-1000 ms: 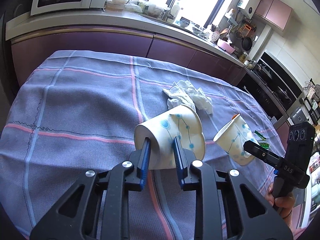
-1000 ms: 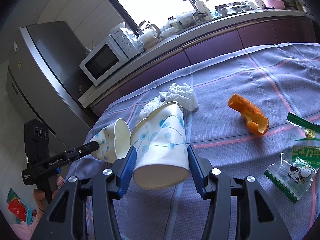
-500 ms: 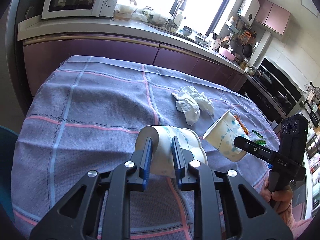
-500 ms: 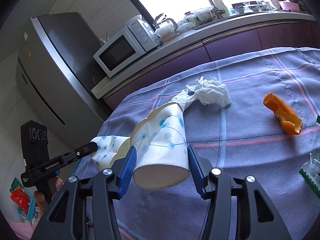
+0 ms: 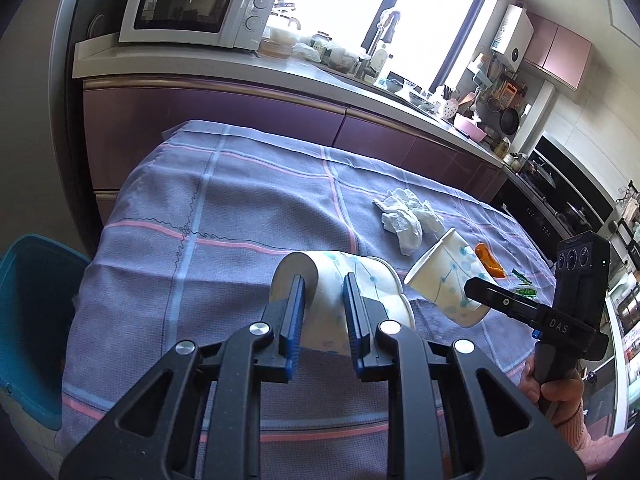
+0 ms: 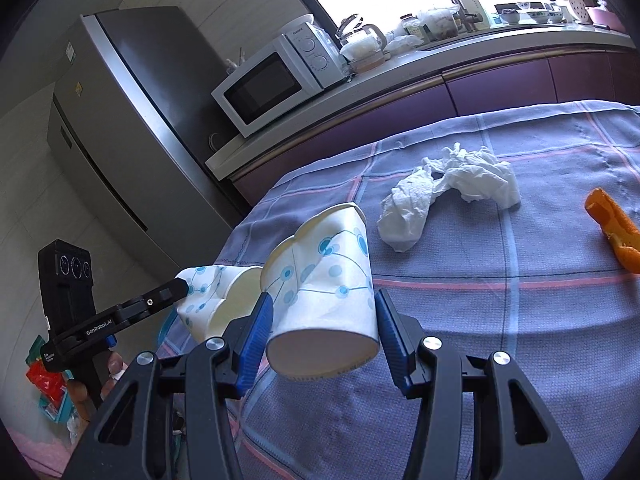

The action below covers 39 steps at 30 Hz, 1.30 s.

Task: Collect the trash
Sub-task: 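Carry both white paper cups to the teal bin with both grippers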

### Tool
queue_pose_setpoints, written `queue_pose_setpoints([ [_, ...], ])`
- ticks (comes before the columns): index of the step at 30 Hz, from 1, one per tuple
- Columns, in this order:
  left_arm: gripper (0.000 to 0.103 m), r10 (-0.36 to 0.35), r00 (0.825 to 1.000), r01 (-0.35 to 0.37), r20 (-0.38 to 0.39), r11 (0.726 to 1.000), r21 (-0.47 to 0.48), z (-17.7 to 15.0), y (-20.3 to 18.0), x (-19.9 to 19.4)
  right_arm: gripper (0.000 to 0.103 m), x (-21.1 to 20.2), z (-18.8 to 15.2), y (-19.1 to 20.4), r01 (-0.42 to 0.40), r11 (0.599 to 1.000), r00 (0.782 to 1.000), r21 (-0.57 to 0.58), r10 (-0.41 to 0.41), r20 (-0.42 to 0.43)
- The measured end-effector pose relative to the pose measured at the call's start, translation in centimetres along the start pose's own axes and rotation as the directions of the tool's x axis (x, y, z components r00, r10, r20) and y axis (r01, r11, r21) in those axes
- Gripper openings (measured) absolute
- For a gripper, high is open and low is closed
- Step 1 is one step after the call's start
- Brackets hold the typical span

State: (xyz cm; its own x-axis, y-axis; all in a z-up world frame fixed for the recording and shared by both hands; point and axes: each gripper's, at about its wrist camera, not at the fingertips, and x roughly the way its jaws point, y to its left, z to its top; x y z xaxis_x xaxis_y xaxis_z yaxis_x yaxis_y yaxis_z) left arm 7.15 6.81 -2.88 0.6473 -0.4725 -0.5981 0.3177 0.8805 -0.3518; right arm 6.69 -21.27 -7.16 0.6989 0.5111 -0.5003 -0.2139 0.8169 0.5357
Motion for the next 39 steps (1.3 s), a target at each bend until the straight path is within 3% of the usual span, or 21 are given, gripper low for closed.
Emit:
queue_pose_setpoints([
  [20, 0.020, 0.091, 0.994, -0.087, 0.064, 0.994, -0.066, -1.4, 3.8, -5.9, 0.050, 2.9, 0.2, 4.7, -0.090, 0.993, 0.994, -0.073, 0.086, -0.062],
  [39, 0.020, 0.196, 0.972, -0.173, 0.128, 0.970, -0.171, -1.9, 8.4, -10.8, 0.050, 6.5, 0.0, 10.3, -0.180, 0.969, 0.978, -0.167, 0.159, -0.134],
])
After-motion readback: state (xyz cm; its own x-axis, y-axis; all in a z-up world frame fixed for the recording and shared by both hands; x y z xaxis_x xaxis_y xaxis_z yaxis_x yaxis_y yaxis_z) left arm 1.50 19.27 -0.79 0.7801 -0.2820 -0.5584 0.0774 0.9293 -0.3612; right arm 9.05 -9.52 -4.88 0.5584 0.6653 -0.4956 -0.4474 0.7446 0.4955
